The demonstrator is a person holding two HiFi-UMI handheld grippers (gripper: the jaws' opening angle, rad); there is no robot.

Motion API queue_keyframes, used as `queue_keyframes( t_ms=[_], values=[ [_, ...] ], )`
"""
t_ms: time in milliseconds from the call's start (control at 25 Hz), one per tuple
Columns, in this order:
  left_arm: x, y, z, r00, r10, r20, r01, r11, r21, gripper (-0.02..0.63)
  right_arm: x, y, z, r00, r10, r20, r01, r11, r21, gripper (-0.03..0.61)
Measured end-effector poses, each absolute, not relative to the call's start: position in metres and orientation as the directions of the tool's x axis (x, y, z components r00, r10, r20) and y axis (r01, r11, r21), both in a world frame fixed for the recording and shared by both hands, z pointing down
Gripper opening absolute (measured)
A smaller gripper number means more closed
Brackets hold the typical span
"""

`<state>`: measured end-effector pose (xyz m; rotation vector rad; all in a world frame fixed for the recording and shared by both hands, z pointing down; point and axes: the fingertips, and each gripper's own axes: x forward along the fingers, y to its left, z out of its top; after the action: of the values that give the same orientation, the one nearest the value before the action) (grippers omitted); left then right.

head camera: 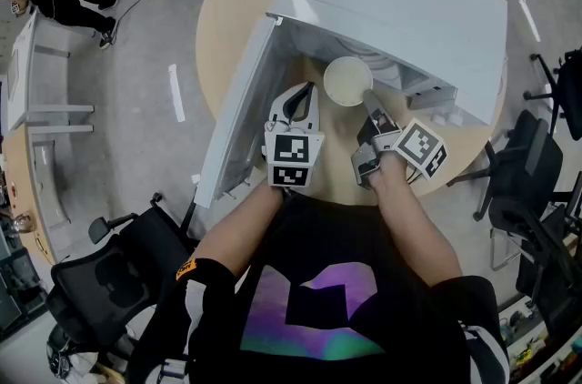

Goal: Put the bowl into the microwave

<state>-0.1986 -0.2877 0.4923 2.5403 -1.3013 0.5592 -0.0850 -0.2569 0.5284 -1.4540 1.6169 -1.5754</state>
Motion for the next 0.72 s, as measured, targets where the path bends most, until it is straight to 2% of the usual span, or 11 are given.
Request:
queue_keyframes(
  t_ms=[720],
  values=[
    [-0.192, -0.31, 0.499, 0.531, -0.717, 0.452, -0.809, -0.587, 0.019, 0.046, -0.077, -0.272, 0.538, -0.308, -0.886, 0.346, -0.337, -0.239, -0.911, 0.051]
  ],
)
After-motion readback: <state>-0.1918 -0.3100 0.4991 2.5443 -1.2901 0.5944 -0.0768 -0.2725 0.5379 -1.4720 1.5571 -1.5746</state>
